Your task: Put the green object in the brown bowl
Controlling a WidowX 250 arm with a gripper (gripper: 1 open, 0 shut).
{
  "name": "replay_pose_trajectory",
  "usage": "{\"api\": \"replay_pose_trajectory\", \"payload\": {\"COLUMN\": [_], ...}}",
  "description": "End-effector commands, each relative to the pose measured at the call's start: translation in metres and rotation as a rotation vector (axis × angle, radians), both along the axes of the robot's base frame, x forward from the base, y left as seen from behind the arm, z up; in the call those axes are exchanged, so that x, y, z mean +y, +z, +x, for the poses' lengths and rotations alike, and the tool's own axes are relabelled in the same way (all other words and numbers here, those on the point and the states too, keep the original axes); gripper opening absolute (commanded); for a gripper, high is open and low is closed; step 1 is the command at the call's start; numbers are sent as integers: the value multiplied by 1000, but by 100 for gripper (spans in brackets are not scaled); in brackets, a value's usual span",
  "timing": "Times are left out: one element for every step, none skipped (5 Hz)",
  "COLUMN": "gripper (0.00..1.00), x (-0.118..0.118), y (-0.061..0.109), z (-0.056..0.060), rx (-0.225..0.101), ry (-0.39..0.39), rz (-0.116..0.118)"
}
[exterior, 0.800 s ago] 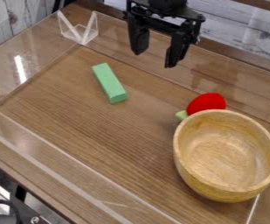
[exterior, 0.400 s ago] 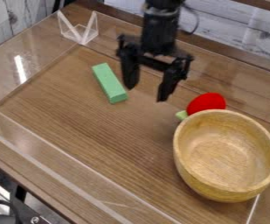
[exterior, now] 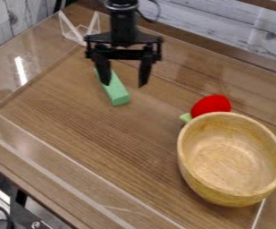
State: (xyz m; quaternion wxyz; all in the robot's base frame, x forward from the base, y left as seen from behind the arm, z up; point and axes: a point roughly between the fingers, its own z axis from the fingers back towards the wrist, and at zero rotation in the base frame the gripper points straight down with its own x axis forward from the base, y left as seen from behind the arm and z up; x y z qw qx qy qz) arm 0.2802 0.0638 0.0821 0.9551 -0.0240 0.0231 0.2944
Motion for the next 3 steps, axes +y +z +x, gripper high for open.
{"api": "replay_pose_trajectory", "payload": {"gripper": [100,100,100], "x": [19,30,25], "y": [15,16,6], "z": [11,12,5], "rx": [-70,-81,-79], "ry": [176,264,358], "rz": [14,12,14]}}
